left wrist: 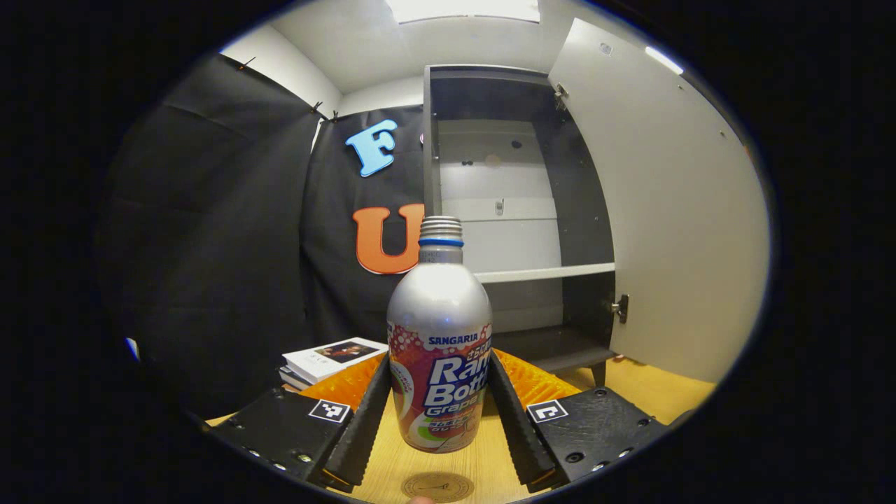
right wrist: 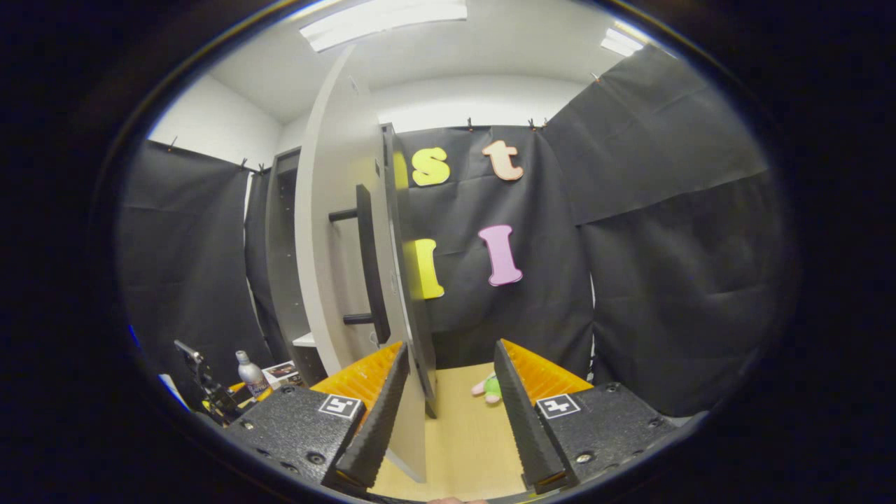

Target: Open the cabinet door with the right hand, grasp the bottle in the cabinet with the left hand and place it on the coaster, then close the cabinet door with the right hand.

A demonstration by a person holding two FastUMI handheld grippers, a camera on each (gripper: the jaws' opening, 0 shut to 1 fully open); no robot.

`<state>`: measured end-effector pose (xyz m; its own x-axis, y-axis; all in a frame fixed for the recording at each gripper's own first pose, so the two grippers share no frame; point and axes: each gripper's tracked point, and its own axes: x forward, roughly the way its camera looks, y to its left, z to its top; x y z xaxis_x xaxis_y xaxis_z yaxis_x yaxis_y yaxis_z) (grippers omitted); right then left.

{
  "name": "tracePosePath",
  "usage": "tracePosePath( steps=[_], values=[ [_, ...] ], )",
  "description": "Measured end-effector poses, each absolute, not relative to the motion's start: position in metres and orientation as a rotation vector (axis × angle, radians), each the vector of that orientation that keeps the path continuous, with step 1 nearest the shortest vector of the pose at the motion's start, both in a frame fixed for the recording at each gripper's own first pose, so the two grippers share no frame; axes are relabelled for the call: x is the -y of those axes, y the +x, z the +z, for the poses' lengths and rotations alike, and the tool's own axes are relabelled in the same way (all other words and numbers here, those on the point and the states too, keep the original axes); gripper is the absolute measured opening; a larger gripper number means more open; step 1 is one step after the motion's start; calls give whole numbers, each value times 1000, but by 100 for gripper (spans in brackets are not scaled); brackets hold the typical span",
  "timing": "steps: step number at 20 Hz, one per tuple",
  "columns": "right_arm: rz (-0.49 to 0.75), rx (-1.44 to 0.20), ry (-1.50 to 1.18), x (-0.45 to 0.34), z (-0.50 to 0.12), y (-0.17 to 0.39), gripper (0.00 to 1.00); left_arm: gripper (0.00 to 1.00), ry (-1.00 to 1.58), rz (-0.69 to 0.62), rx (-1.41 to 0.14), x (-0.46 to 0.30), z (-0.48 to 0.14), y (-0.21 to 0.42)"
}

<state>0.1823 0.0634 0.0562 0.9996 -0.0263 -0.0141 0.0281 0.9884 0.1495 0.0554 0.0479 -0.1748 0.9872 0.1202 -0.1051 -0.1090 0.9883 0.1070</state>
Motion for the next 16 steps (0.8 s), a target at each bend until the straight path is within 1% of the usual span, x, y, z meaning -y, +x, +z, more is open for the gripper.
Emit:
tracePosePath(
  steps=[9,12,16],
  values=[
    [-58,16,123,-66,78,183,77,77,102,190,-209,-62,-267,34],
    [-87,19,114,-63,79,185,80,77,78,204,-230,-66,-284,31],
    [-119,7,91,-59,78,189,80,77,79,220,-251,-65,-301,27]
  ],
)
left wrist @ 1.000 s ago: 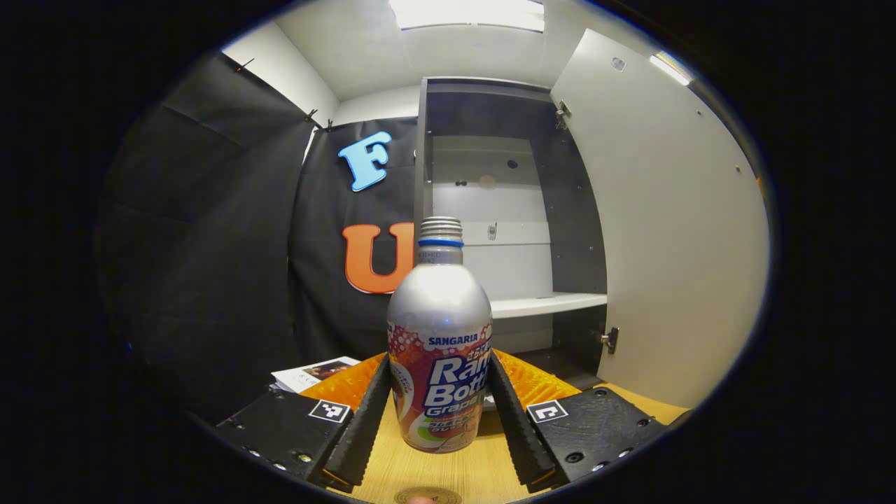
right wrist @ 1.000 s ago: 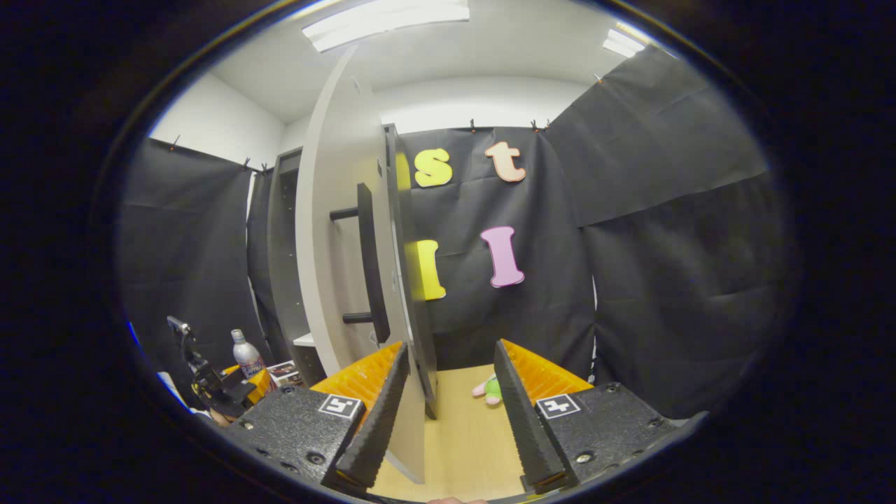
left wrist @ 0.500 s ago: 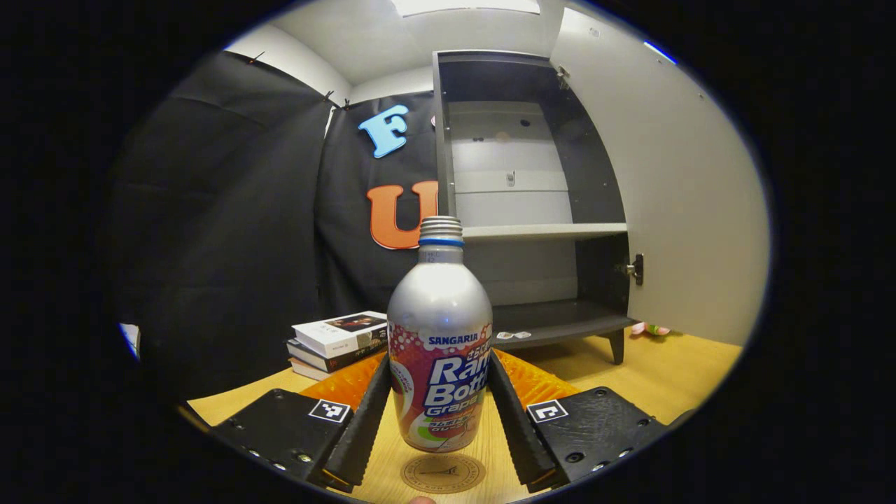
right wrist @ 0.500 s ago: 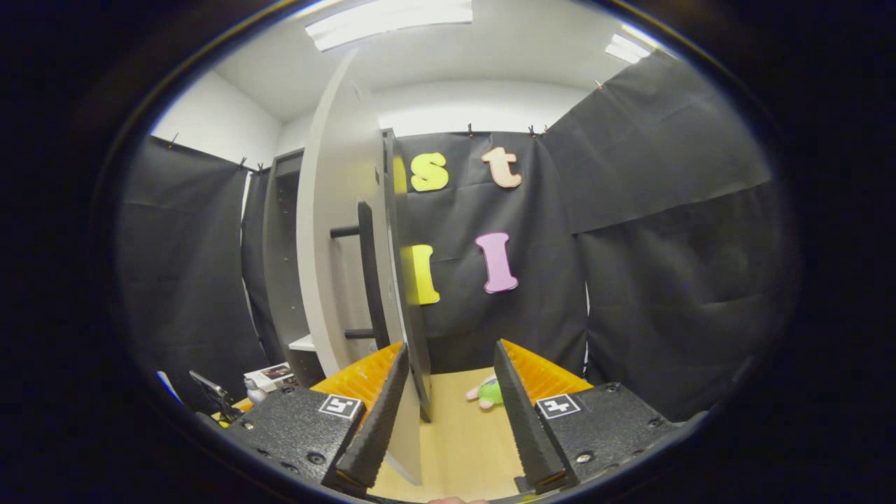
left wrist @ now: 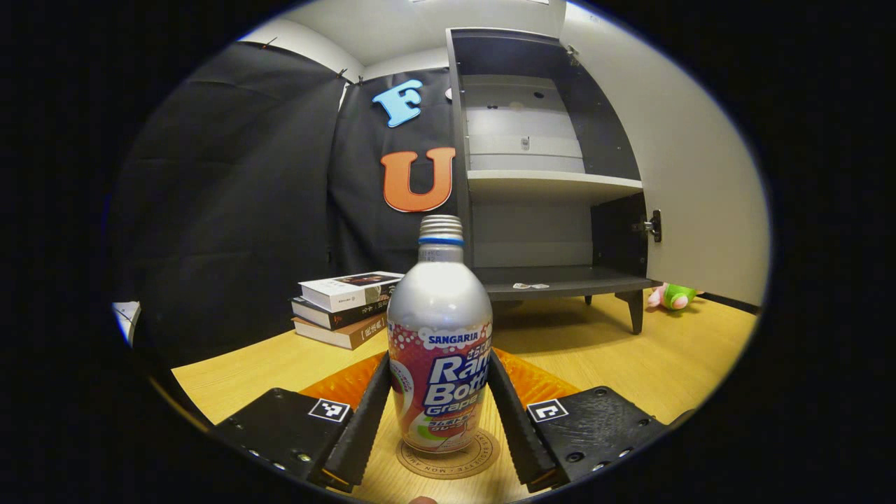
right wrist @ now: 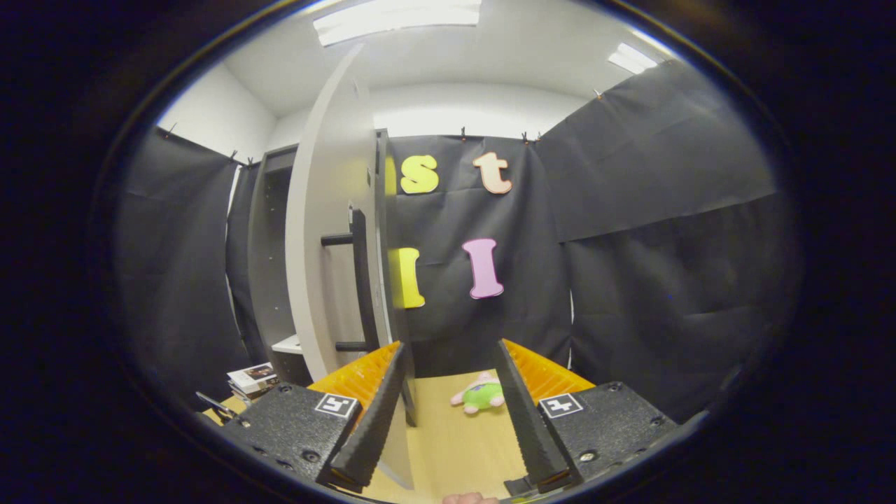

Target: Open the cabinet door with the right hand, grasp the bottle in the cabinet with the left hand and place it on the coaster, then close the cabinet door with the right hand.

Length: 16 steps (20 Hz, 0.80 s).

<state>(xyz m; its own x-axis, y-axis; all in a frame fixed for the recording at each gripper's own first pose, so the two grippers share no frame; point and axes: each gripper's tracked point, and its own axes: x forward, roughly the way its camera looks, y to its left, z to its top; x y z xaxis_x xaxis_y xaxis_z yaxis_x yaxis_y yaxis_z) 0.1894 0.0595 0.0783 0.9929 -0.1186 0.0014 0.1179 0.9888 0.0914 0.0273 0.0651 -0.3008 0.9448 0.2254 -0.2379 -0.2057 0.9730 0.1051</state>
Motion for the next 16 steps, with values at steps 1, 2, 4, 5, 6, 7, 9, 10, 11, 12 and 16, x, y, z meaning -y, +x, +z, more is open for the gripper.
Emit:
tracePosePath(
  steps=[1,2,4,5,6,7,9,10,11,12,16],
  values=[
    [-110,5,94,-63,79,191,81,76,77,214,-261,-62,-306,27],
    [-106,8,97,-65,81,191,80,76,75,214,-265,-60,-309,26],
    [-106,12,94,-66,84,193,80,77,85,224,-258,-62,-309,25],
    [-108,9,89,-66,84,194,80,77,83,228,-267,-62,-314,23],
    [-107,7,84,-67,84,195,80,77,74,231,-269,-61,-316,21],
    [-109,10,82,-66,85,194,81,77,71,235,-259,-62,-313,19],
    [-108,13,83,-66,87,194,80,76,74,234,-250,-62,-312,19],
    [-108,12,85,-66,86,195,80,77,71,230,-255,-60,-314,18],
    [-111,8,84,-66,85,196,80,77,68,228,-254,-61,-313,18],
    [-110,6,84,-66,84,196,80,77,63,227,-258,-61,-313,18],
    [-108,1,71,-67,81,197,81,80,51,210,-278,-59,-316,15]
  ],
)
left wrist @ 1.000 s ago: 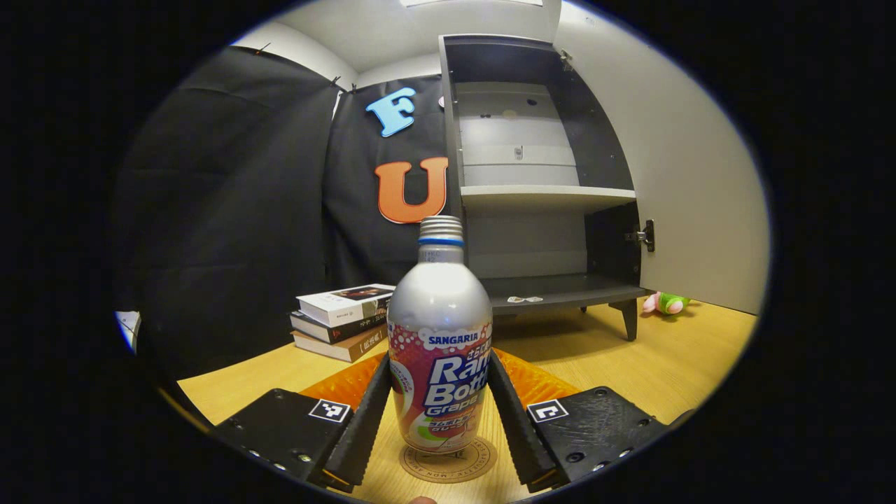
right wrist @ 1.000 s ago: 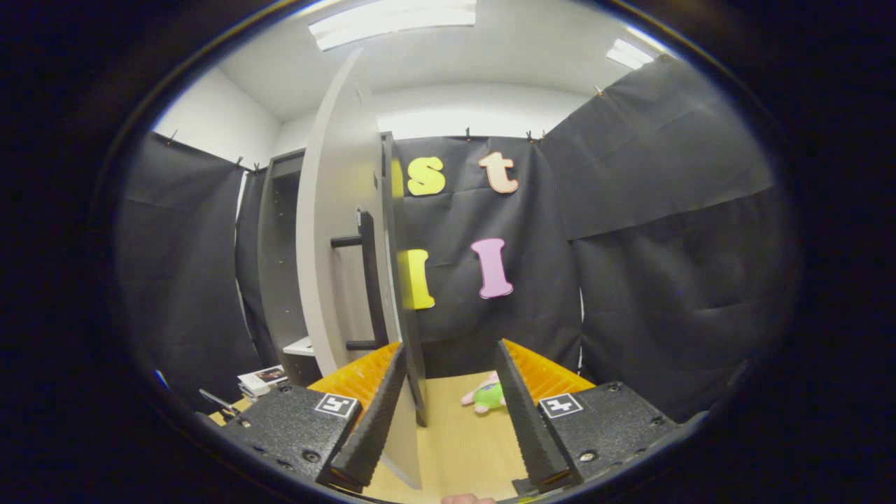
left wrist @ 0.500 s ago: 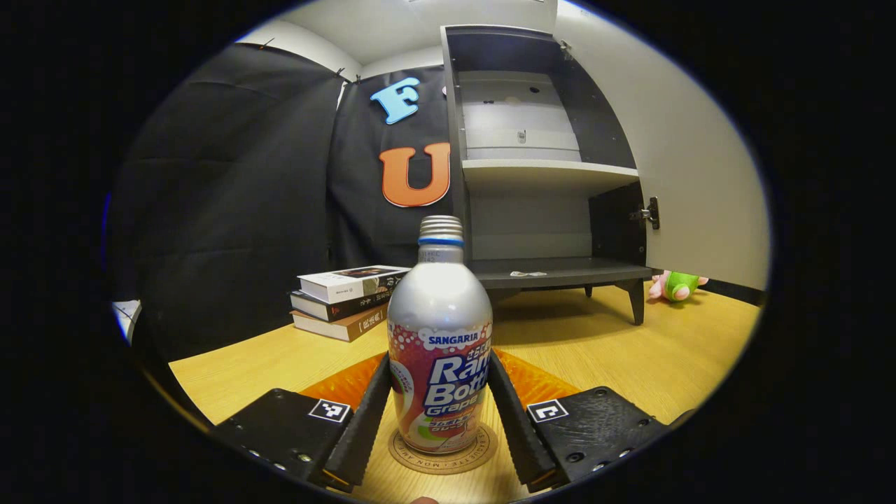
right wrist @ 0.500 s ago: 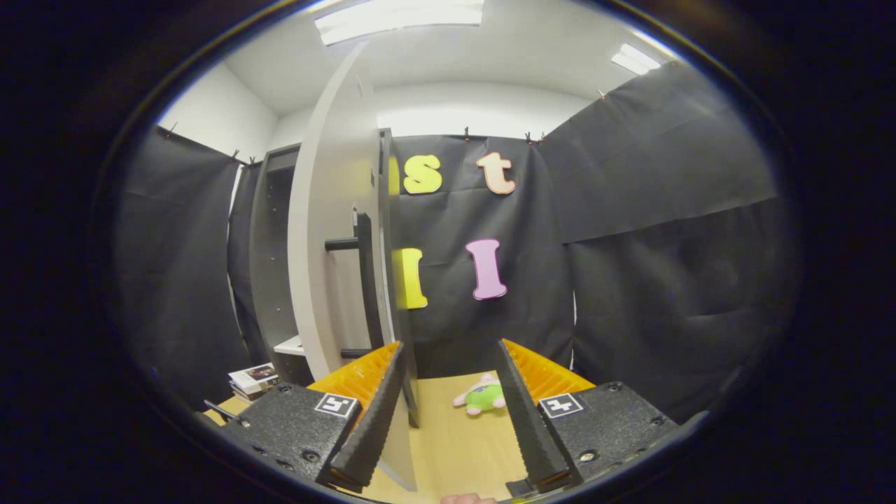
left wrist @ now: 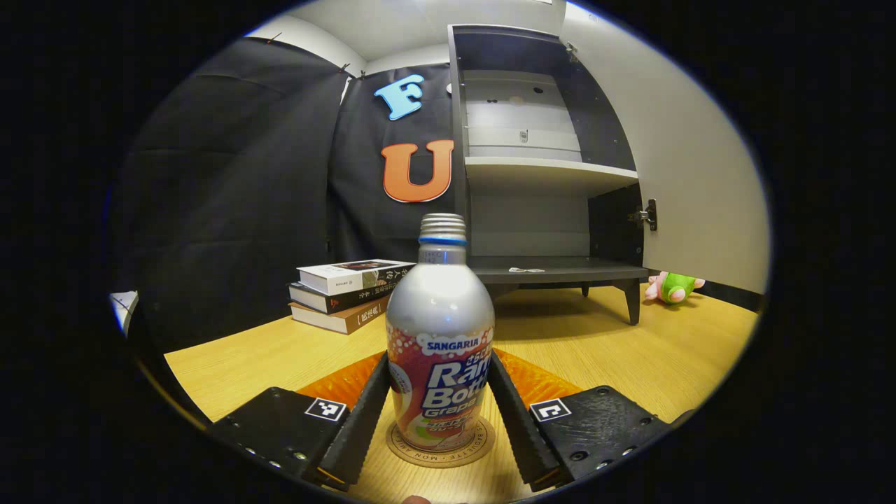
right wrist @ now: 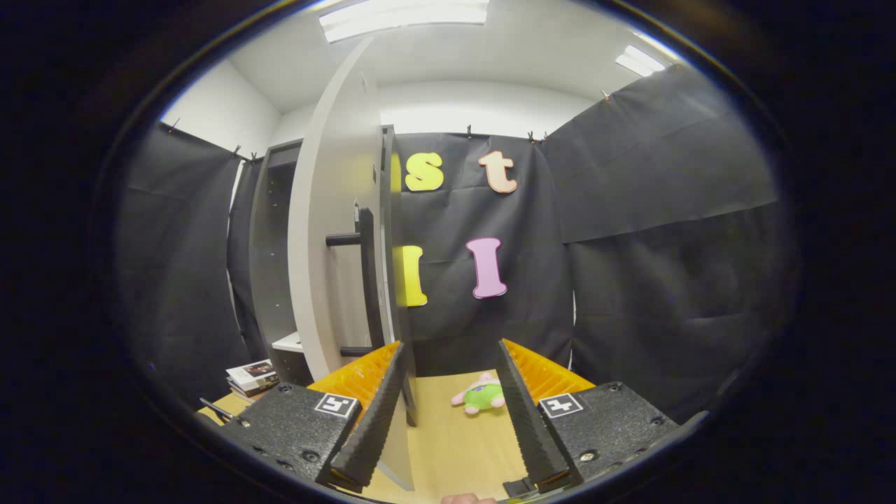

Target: Open the cabinet door with the right hand, grasp the bottle in the cabinet with the left hand and place it on the coaster, then close the cabinet door with the right hand.

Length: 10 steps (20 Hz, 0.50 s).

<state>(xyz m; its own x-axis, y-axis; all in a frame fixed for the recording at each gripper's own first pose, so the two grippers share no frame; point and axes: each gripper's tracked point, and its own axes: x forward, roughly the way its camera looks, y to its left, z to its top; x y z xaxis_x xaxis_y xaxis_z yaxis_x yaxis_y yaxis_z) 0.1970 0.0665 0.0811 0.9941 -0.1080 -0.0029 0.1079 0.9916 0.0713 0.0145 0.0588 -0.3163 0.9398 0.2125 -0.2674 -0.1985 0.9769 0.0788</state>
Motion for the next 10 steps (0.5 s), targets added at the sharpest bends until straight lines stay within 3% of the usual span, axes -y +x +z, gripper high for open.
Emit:
tracePosePath(
  steps=[5,10],
  values=[
    [-97,3,72,-69,80,197,81,96,43,202,-296,-57,-313,7],
    [-106,2,87,-62,76,196,80,96,57,262,-238,-74,-267,-1]
  ],
)
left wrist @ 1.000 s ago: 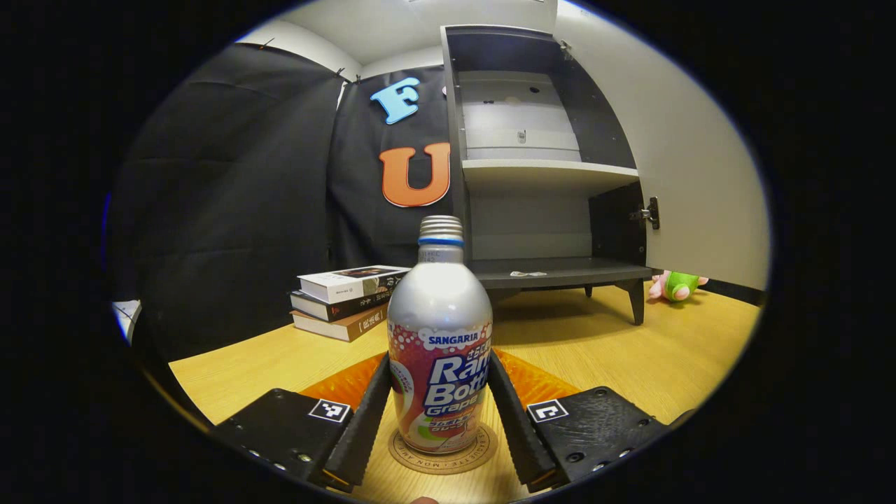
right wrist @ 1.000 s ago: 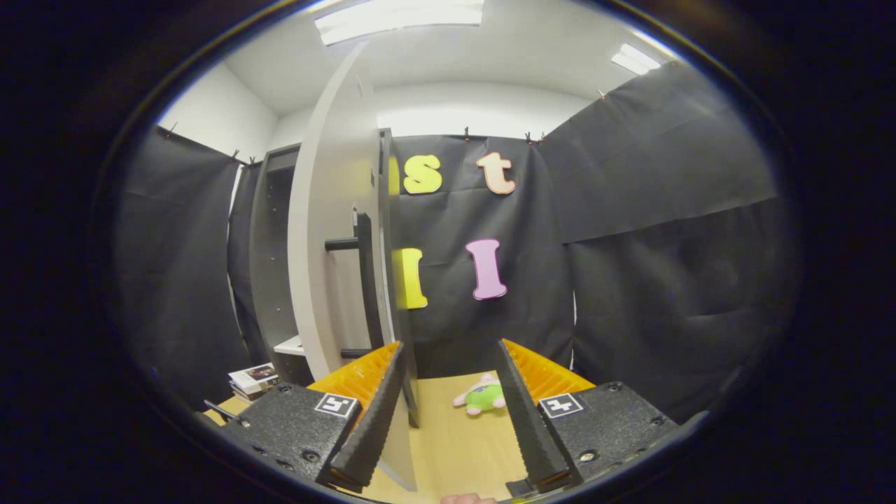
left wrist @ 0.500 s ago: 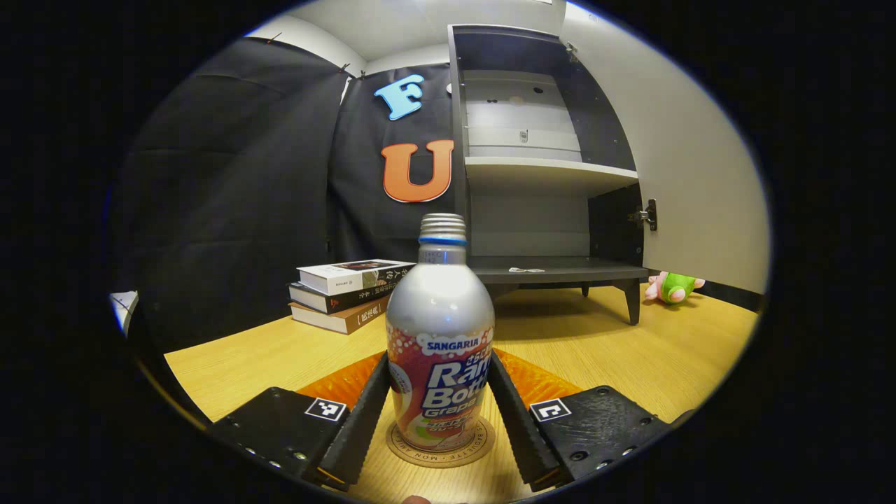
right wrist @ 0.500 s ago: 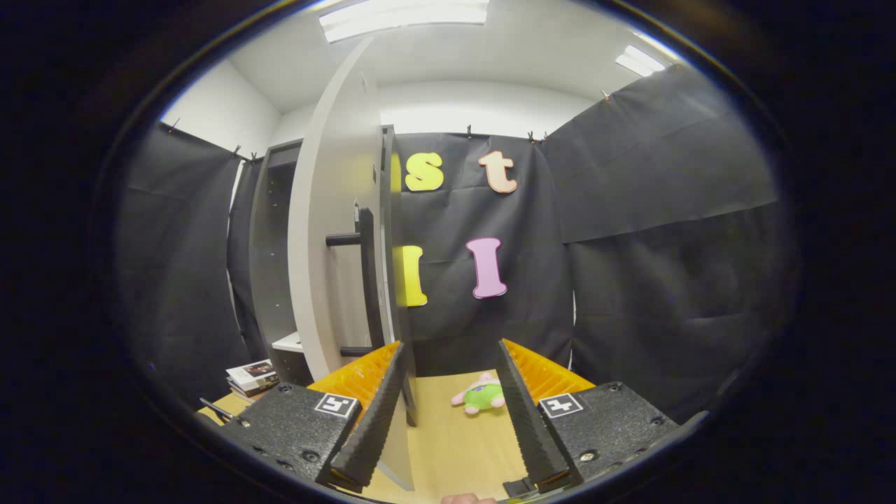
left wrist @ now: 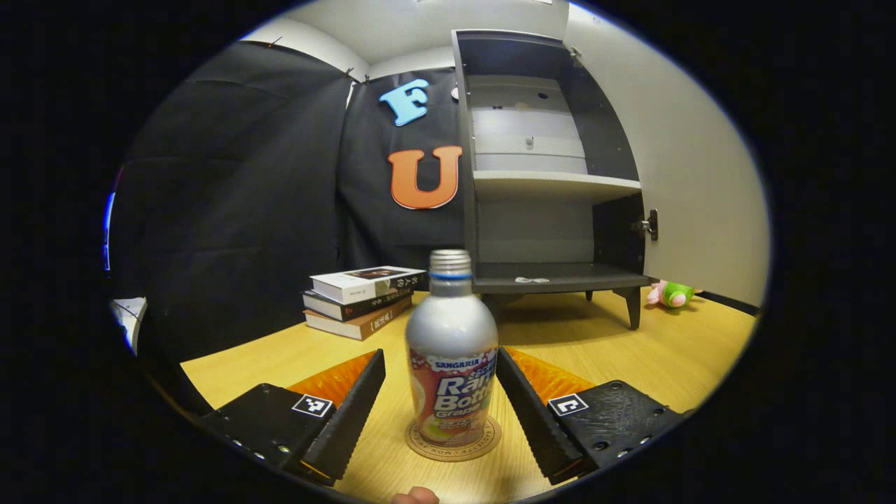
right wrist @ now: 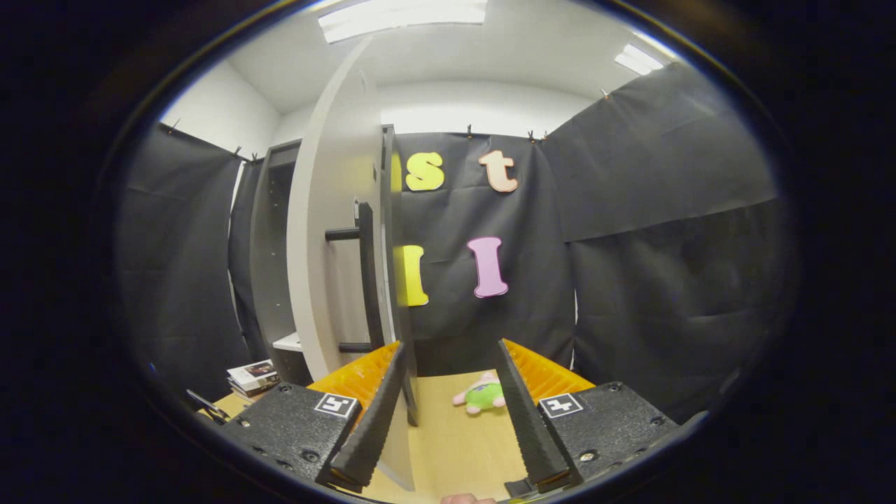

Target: Open the cabinet door with the right hand, grasp the bottle in the cabinet with the left hand and place it on the coaster, then close the cabinet door with the right hand.

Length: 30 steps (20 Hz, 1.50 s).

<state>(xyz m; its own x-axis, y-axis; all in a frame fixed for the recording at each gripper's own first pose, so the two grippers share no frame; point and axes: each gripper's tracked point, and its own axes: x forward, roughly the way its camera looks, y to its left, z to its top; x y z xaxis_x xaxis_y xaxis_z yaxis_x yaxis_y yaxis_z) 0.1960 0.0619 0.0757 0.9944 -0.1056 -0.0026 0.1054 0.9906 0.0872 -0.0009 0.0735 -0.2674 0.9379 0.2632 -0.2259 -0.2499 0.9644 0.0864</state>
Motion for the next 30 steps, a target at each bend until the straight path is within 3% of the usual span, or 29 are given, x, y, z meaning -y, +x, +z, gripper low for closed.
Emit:
tracePosePath(
  steps=[7,14,19,29,30],
  values=[
    [-109,37,84,-47,82,198,80,94,2,272,-128,-83,-132,-1],
    [-88,37,66,-39,82,224,80,94,57,161,-100,-58,-25,6],
    [-14,49,107,-54,95,245,80,94,91,117,-135,-37,-5,2],
    [4,76,122,-67,100,248,74,94,93,102,-157,-32,-10,-7],
    [4,77,112,-70,100,247,77,94,91,97,-156,-32,-10,-6]
  ],
)
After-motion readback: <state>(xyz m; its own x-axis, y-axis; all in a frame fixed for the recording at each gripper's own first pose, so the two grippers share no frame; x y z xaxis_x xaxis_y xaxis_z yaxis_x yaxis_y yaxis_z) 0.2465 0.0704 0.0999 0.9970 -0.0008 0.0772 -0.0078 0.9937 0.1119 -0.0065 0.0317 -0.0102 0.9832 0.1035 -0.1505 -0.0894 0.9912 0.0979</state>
